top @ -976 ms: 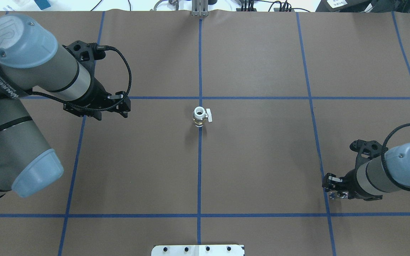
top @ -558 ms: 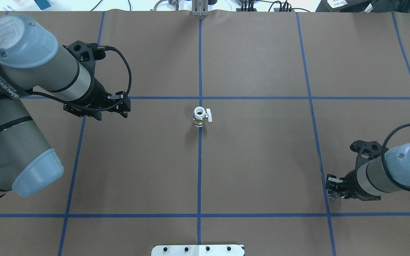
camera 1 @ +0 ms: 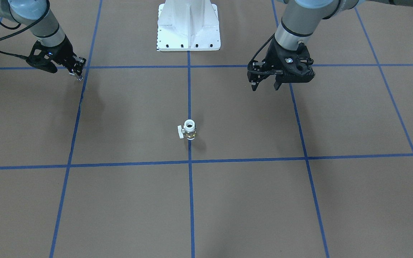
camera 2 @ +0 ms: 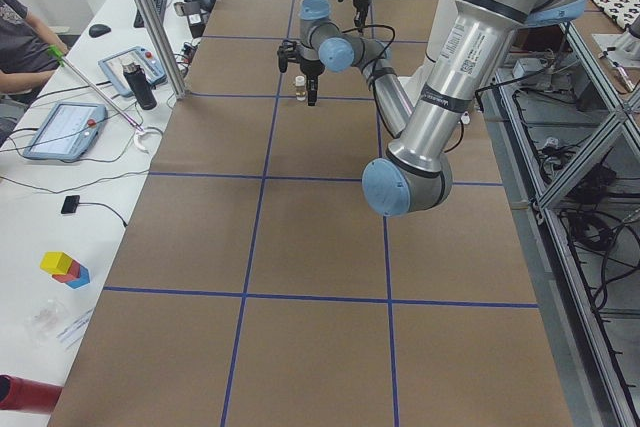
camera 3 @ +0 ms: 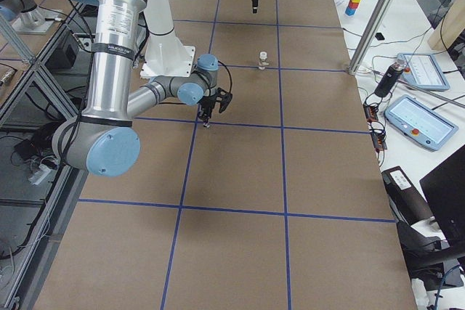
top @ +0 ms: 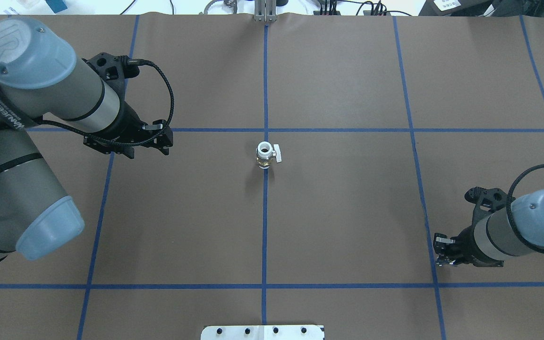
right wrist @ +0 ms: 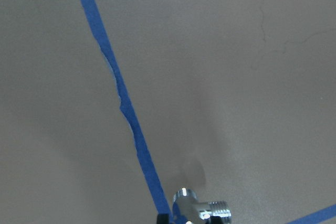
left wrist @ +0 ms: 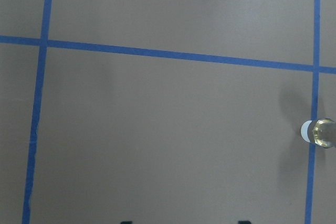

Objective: Assemble PPR valve and pipe with both arms
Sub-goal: 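Grasp the chrome threaded fitting with the right gripper, then carry the fitting with the right gripper above the standing valve while the left arm retracts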

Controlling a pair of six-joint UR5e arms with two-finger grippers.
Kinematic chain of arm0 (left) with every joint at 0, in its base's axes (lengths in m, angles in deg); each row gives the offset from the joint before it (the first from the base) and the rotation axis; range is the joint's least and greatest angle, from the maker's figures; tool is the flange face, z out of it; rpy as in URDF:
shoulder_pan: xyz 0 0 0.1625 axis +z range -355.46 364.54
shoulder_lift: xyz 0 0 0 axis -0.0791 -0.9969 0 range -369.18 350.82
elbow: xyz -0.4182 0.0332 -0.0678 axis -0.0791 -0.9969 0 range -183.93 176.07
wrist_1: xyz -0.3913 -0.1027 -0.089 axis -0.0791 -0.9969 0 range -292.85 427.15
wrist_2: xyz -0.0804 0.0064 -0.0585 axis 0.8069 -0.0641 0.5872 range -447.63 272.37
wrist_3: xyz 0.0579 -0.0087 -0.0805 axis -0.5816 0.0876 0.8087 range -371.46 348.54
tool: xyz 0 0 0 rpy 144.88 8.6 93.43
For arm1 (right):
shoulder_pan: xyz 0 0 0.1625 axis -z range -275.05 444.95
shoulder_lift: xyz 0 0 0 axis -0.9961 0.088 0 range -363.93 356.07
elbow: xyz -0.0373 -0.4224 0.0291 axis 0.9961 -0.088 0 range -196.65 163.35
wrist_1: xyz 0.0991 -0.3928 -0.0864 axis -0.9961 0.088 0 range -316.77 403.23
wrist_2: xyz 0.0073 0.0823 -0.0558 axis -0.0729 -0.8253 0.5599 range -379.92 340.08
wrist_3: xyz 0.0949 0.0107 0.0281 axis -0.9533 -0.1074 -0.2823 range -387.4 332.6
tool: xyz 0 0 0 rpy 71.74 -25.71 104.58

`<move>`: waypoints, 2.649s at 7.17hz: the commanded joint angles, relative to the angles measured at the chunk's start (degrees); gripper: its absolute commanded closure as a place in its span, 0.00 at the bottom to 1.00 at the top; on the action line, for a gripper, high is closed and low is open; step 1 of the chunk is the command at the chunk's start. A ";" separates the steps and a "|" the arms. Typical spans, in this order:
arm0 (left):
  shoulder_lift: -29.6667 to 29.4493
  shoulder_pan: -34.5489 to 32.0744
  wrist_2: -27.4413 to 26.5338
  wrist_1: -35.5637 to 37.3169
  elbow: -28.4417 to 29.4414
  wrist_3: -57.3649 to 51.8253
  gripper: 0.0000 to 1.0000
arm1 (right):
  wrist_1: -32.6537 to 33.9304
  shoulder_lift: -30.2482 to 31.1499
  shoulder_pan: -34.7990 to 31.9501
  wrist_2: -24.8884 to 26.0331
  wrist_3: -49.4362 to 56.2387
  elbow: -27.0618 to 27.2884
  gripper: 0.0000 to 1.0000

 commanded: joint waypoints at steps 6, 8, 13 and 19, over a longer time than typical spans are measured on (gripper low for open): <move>3.05 -6.13 0.53 2.69 -0.79 -11.82 0.01 | 21.29 -27.45 -9.84 -5.65 0.95 -4.57 1.00; 9.62 -12.96 6.04 2.52 -0.70 -24.78 0.01 | 24.52 -38.22 -9.85 -5.39 0.51 -9.24 1.00; 17.92 -20.21 7.74 1.82 0.53 -41.12 0.01 | 24.08 -60.82 -9.94 -5.13 -0.11 -28.47 1.00; 18.54 -20.12 7.74 1.82 0.53 -41.64 0.01 | 23.73 -66.13 -10.46 -4.86 0.77 -37.29 1.00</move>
